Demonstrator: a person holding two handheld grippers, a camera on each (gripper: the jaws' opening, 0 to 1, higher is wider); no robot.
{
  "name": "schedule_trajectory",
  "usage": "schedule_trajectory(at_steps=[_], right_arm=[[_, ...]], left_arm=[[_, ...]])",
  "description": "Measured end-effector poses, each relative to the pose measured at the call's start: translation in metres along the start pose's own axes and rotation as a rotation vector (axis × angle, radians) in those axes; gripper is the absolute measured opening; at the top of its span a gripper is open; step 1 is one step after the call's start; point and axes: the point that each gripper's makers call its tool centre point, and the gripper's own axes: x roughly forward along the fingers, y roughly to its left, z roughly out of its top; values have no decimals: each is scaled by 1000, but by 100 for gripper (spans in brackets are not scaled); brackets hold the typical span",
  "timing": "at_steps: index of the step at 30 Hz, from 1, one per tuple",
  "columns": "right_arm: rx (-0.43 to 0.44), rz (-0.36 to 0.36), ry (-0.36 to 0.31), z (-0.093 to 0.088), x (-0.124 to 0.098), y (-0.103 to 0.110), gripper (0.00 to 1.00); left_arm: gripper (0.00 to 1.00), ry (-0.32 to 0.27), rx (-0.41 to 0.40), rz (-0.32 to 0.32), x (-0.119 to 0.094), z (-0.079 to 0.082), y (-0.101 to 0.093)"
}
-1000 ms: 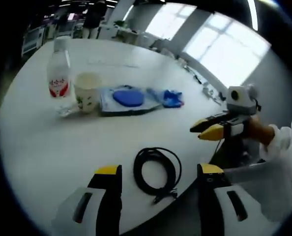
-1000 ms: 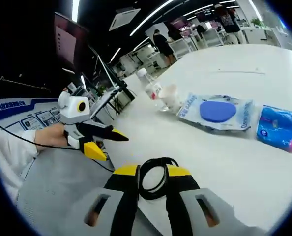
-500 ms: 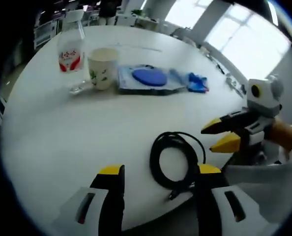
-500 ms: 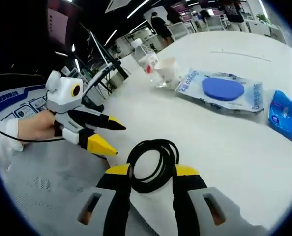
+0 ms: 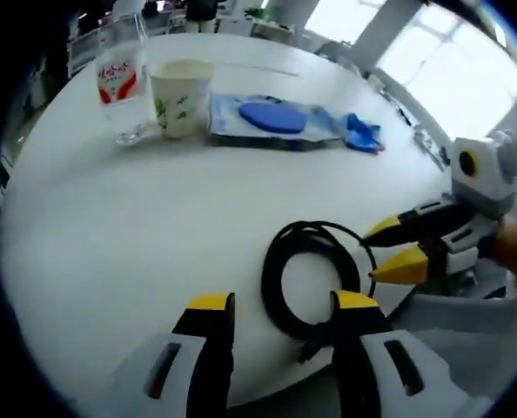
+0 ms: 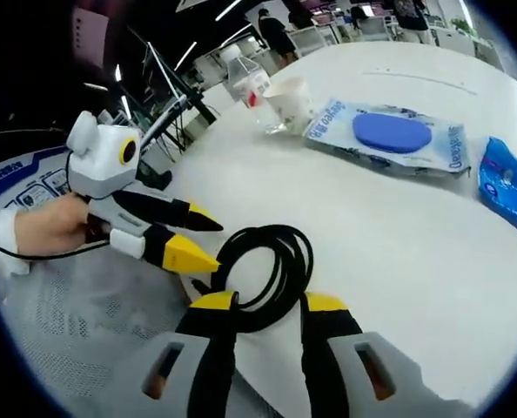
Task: Arrange the tabletop items into an orderly group along one side of the table until the central work area is clear of visible clutter.
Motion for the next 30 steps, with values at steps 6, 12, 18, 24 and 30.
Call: schedule_trajectory(at_steps=[6,12,18,24,30], right_arm=[[24,-16,8,-2,3,-7,23],[39,-13,28,-11,11,-4,18],[56,-39,36,-17,12,-7,11],[99,-49,50,-13,7,-12,3],[119,-59,-2,-1,-4,-18,0]], left_arm=[[35,-9,8,11,9,2,4],[21,19,-27,-1,15,-2,1],[13,23,-54,29,10,-5,4],[3,14,-105,23,1,-9,4],[2,-1,-146,-19,-4,-4,-3]])
